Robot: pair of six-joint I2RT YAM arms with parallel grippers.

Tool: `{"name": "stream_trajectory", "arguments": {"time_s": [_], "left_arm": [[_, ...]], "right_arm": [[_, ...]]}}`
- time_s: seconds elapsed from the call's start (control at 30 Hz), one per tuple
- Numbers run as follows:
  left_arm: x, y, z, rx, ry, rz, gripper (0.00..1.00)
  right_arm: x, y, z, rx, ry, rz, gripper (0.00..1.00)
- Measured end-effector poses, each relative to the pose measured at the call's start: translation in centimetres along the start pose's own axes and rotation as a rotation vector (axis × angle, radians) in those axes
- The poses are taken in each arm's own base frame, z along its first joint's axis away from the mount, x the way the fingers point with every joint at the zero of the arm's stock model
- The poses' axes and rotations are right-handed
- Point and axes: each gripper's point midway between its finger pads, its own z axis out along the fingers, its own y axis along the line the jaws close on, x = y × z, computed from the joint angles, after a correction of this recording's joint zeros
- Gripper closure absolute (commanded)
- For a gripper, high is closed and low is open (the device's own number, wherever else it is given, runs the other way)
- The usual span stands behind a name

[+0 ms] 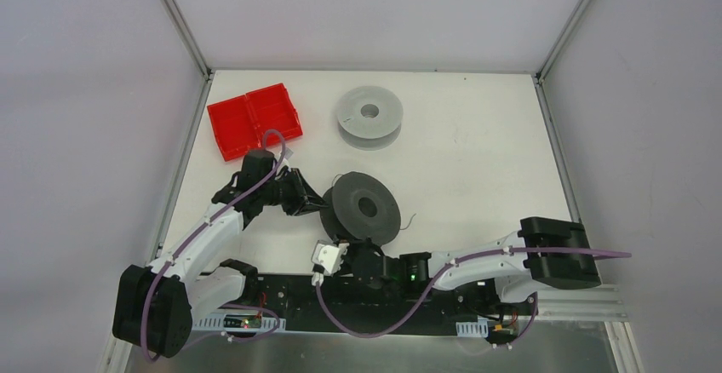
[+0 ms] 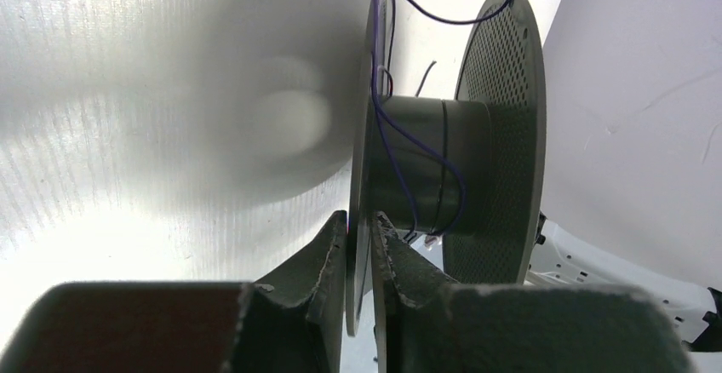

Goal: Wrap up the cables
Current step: Wrap the cable around the cable reel.

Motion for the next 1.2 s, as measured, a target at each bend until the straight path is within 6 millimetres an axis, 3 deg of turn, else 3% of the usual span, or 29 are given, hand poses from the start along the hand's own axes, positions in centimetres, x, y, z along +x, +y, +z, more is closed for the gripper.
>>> {"name": "stream_trajectory", "arguments": {"time_s": [0.2,0.6,0.97,1.2], "left_arm": [[0.0,-0.4,-0.4,0.016,-0.012,0.021,0.76],[0.1,0.0,-0.2,0.015,-0.015,0.032,0.7],[0.9,4.1,0.7,-0.063,-0.062,-0.028,0.67],[0.6,5.1,0.9,-0.077,-0.108,-0.038,0.66]], "right_arm": [[0.9,-0.6,0.6,0.04,0.032,0.07,1.0],[2.9,-0.1,1.9,0.099,0.1,0.118,1.0],[4.8,-0.2,3.0,0.178,0.141,0.193,1.0],[4.9,-0.7,3.3,0.208,0.136,0.232,1.0]]}}
